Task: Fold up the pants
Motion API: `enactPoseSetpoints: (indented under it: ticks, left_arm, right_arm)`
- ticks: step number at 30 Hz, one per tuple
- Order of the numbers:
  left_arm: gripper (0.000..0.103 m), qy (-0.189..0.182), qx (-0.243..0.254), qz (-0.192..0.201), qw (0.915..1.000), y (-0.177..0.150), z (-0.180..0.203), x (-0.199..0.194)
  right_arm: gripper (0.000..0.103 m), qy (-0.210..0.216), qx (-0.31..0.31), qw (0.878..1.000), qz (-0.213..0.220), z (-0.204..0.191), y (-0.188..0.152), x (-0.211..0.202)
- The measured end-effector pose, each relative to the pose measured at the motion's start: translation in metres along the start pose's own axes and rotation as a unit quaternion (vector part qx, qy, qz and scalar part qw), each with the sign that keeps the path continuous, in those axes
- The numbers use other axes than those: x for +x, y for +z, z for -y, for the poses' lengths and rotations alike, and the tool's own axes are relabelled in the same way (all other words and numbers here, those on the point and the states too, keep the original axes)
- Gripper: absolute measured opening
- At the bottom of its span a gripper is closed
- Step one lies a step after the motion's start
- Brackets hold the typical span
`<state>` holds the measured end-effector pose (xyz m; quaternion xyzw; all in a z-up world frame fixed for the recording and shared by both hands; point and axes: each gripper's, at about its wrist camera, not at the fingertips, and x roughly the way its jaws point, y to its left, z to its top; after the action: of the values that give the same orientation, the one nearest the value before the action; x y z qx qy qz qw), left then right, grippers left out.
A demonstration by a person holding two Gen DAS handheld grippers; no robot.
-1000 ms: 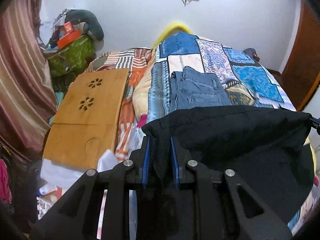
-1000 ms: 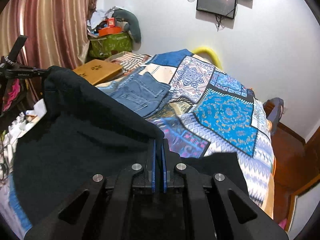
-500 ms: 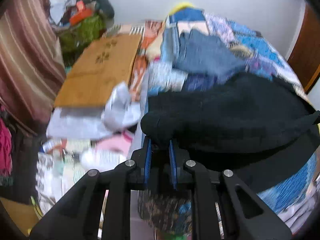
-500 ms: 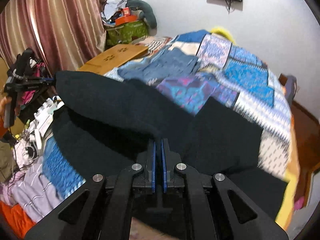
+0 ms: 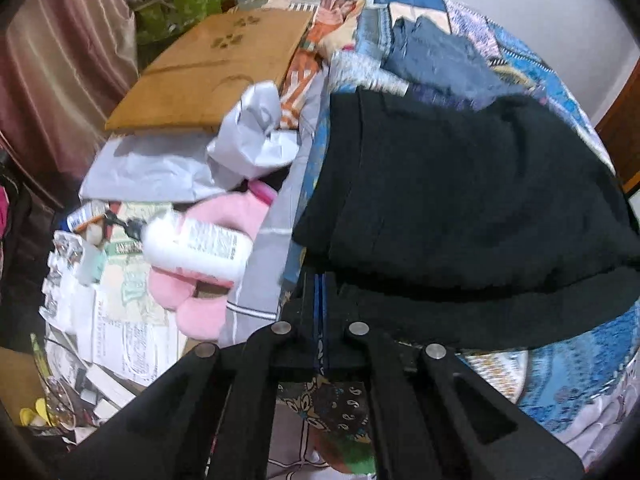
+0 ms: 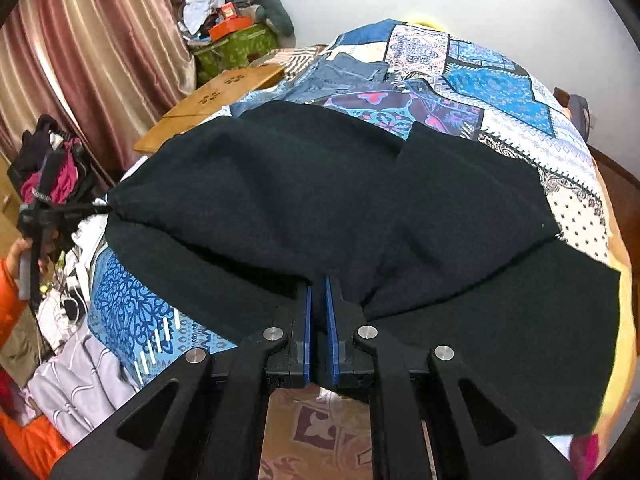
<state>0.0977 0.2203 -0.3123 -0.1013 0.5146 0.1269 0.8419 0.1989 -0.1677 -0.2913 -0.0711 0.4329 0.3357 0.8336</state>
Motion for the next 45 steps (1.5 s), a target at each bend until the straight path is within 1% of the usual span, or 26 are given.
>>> enactPoseSetpoints:
  ticks: [1, 4, 6, 8, 10, 11, 12, 13, 16, 18, 22, 27, 33, 36, 39, 40, 41, 44, 45]
  left_arm:
    - [0.0, -0.005, 0.0, 0.007, 1.0, 0.004, 0.002, -0.007]
    - [0.001, -0.016, 0.012, 0.029, 0.9994, 0.017, 0.012, -0.029]
    - [0.004, -0.021, 0.025, 0.044, 0.9985, 0.026, 0.025, -0.043]
    - [0.01, -0.029, 0.034, 0.054, 0.9975, 0.037, 0.035, -0.051]
    - [0.022, -0.037, 0.047, 0.066, 0.996, 0.049, 0.053, -0.058]
    - [0.026, -0.04, 0.054, 0.071, 0.9953, 0.054, 0.06, -0.06]
    - [0.033, -0.044, 0.059, 0.074, 0.9945, 0.06, 0.069, -0.06]
    - [0.041, -0.048, 0.062, 0.077, 0.9939, 0.065, 0.076, -0.06]
    - [0.053, -0.057, 0.074, 0.082, 0.9923, 0.084, 0.101, -0.054]
    - [0.055, -0.059, 0.082, 0.084, 0.9914, 0.096, 0.117, -0.047]
    - [0.063, -0.061, 0.091, 0.08, 0.9907, 0.119, 0.143, -0.025]
    - [0.072, -0.065, 0.099, 0.074, 0.9902, 0.136, 0.166, 0.005]
    - [0.073, -0.058, 0.111, 0.049, 0.9909, 0.143, 0.178, 0.043]
    - [0.073, -0.059, 0.117, 0.04, 0.9906, 0.143, 0.181, 0.056]
    - [0.073, -0.063, 0.119, 0.033, 0.9903, 0.142, 0.183, 0.067]
    - [0.074, -0.065, 0.118, 0.03, 0.9904, 0.142, 0.184, 0.069]
    - [0.074, -0.065, 0.118, 0.028, 0.9905, 0.142, 0.185, 0.071]
    - [0.074, -0.061, 0.121, 0.027, 0.9904, 0.14, 0.186, 0.073]
    - [0.074, -0.059, 0.122, 0.028, 0.9904, 0.14, 0.187, 0.073]
  right_arm:
    - [0.011, -0.002, -0.003, 1.0, -0.002, -0.001, -0.001, -0.002]
    - [0.021, 0.0, -0.003, 1.0, -0.007, 0.0, -0.001, -0.011]
    - [0.033, 0.001, 0.005, 1.0, -0.006, 0.003, 0.0, -0.021]
    - [0.037, 0.002, 0.007, 1.0, 0.003, 0.007, 0.003, -0.034]
    - [0.043, -0.004, 0.008, 1.0, 0.018, 0.012, 0.007, -0.046]
    - [0.048, -0.009, 0.008, 1.0, 0.023, 0.014, 0.011, -0.048]
    - [0.051, -0.02, 0.009, 0.999, 0.034, 0.019, 0.015, -0.054]
    - [0.052, -0.027, 0.012, 0.999, 0.043, 0.024, 0.02, -0.058]
    - [0.052, -0.036, 0.028, 0.997, 0.055, 0.039, 0.035, -0.06]
    - [0.052, -0.044, 0.037, 0.997, 0.059, 0.049, 0.046, -0.056]
    - [0.052, -0.053, 0.036, 0.996, 0.056, 0.065, 0.069, -0.036]
    - [0.053, -0.053, 0.046, 0.997, 0.031, 0.089, 0.097, 0.003]
    - [0.053, -0.033, 0.06, 0.997, -0.021, 0.11, 0.122, 0.068]
    - [0.053, -0.033, 0.059, 0.996, -0.056, 0.116, 0.128, 0.096]
    - [0.053, -0.028, 0.048, 0.995, -0.082, 0.116, 0.129, 0.116]
    - [0.056, -0.026, 0.045, 0.995, -0.086, 0.116, 0.129, 0.121]
    - [0.056, -0.024, 0.041, 0.996, -0.08, 0.116, 0.129, 0.122]
    - [0.05, -0.026, 0.022, 0.996, -0.077, 0.114, 0.129, 0.125]
    - [0.043, -0.026, 0.022, 0.997, -0.076, 0.115, 0.128, 0.125]
